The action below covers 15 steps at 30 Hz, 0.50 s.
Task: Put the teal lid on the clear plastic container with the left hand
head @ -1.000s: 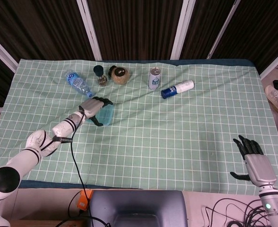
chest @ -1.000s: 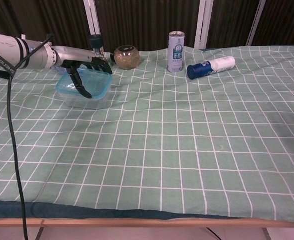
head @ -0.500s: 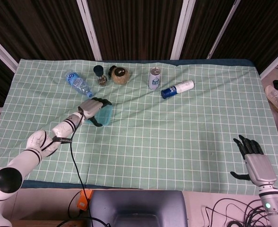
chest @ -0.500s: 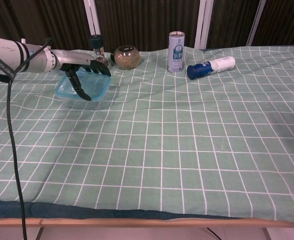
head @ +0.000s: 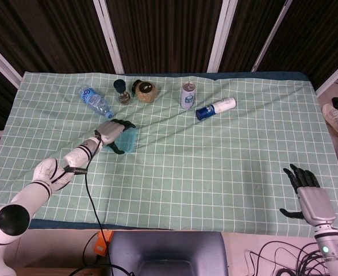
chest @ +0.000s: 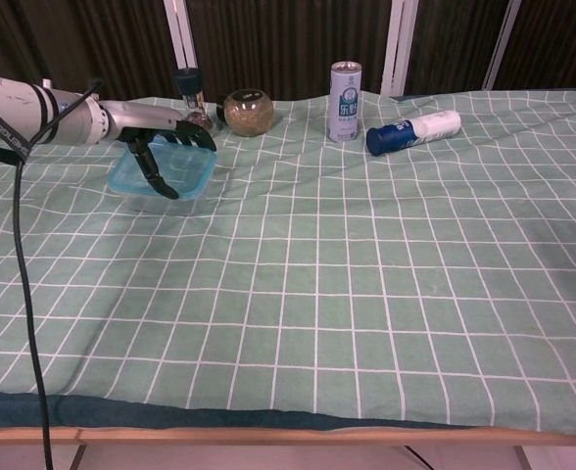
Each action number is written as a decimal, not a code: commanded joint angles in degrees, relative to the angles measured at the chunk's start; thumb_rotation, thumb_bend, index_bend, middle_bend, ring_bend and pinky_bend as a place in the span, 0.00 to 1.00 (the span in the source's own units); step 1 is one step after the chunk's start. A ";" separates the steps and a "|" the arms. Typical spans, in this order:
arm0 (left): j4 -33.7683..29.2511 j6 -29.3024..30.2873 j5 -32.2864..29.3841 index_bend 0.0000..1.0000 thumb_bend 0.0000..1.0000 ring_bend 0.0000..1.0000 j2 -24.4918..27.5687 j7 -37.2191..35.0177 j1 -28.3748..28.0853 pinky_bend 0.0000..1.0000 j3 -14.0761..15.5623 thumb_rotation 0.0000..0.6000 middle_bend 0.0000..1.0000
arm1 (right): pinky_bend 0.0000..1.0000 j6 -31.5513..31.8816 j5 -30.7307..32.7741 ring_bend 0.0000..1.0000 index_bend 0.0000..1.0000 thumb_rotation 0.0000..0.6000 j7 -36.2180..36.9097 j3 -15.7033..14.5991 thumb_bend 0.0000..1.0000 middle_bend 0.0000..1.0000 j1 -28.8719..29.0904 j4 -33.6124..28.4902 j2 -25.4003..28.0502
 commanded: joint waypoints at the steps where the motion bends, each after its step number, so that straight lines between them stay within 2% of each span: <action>1: 0.28 -0.40 0.02 0.30 0.25 0.48 -0.09 -0.93 0.12 0.47 0.25 1.00 0.53 | 0.00 0.00 0.04 0.00 0.00 1.00 -0.01 0.01 0.20 0.00 0.00 0.00 -0.02; 5: 0.86 -0.34 0.05 0.27 0.25 0.38 -0.23 -1.43 0.32 0.35 0.40 1.00 0.47 | 0.00 0.00 0.12 0.00 0.00 1.00 -0.14 0.02 0.20 0.00 0.02 -0.03 -0.07; 7: 1.03 -0.04 0.05 0.23 0.25 0.29 -0.26 -1.66 0.48 0.29 0.41 1.00 0.38 | 0.00 -0.08 0.07 0.00 0.00 1.00 -0.19 0.01 0.20 0.00 0.09 -0.04 -0.06; 10: 0.71 -0.32 -0.06 0.10 0.25 0.12 -0.05 -2.45 0.50 0.17 0.42 1.00 0.19 | 0.00 -0.12 0.16 0.00 0.00 1.00 -0.32 0.00 0.20 0.00 0.11 -0.05 -0.13; 13: 0.23 -1.32 -0.04 0.02 0.24 0.03 0.25 -2.82 0.28 0.11 0.68 1.00 0.08 | 0.00 -0.08 0.17 0.00 0.00 1.00 -0.38 -0.02 0.20 0.00 0.09 -0.04 -0.17; 15: 0.23 -1.44 -0.05 0.00 0.24 0.00 0.22 -2.80 0.29 0.08 0.72 1.00 0.02 | 0.00 -0.06 0.14 0.00 0.00 1.00 -0.38 -0.02 0.20 0.00 0.10 -0.07 -0.17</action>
